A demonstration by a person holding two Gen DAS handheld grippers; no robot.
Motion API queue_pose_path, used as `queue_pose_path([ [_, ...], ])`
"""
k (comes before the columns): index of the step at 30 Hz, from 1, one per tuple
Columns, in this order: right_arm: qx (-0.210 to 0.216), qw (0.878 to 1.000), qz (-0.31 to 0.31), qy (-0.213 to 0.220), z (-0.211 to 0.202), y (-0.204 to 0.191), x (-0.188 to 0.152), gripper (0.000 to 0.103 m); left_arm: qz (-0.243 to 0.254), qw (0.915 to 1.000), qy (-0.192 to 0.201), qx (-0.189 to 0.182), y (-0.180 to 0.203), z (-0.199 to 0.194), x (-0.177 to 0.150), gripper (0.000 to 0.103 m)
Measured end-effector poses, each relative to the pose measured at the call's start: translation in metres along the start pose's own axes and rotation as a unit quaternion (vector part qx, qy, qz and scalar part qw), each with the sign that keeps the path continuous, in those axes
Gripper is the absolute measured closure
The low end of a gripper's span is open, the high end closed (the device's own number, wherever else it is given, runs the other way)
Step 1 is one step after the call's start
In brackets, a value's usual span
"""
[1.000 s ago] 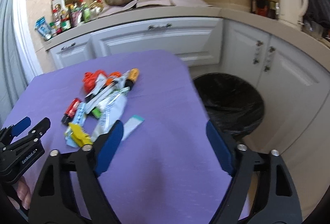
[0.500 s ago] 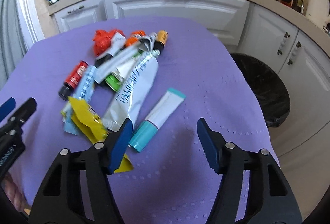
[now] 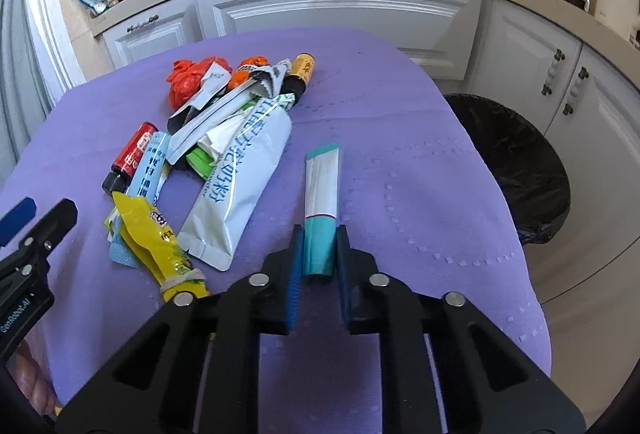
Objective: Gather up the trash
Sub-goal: 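Grasp the white-and-teal tube with the right gripper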
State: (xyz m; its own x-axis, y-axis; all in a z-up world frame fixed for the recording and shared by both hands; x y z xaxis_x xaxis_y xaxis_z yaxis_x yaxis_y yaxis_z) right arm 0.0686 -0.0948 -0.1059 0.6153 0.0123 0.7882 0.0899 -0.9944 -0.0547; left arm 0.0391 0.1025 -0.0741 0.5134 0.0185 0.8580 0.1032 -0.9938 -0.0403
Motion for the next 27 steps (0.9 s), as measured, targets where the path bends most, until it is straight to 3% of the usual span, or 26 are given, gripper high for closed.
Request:
queue_pose_path([
  [11,-0.006,1.000,0.006,0.028,-0.019,0.026,-0.001,0.091,0.006,0.9998,-0.005,-0.016,0.029,-0.008,0.000,0.028],
  [19,-0.010,0.998,0.017,0.056,-0.040,0.057,-0.004,0.091,0.024,0.9989,-0.015,-0.037,0.073,-0.018,-0.001,0.027],
  [27,-0.008,0.997,0.044,0.065,-0.053,0.087,-0.010,0.091,0.049,0.9980,-0.038,-0.013,0.107,0.001,-0.011,0.024],
])
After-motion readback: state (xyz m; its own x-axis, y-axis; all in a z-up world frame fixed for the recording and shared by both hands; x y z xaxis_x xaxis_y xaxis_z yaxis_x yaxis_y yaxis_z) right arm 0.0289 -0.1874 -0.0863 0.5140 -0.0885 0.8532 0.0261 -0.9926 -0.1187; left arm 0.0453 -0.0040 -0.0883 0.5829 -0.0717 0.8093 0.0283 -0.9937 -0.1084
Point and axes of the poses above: each gripper's, at about its wrist camera, not at the fingertips, and z roughly the way its jaws point, y to its right, x to its top, the point moved 2 cm from there along z, roughly the way its jaws point, and after that the axes turned 10 degrees about y, right-handed, at the moved point
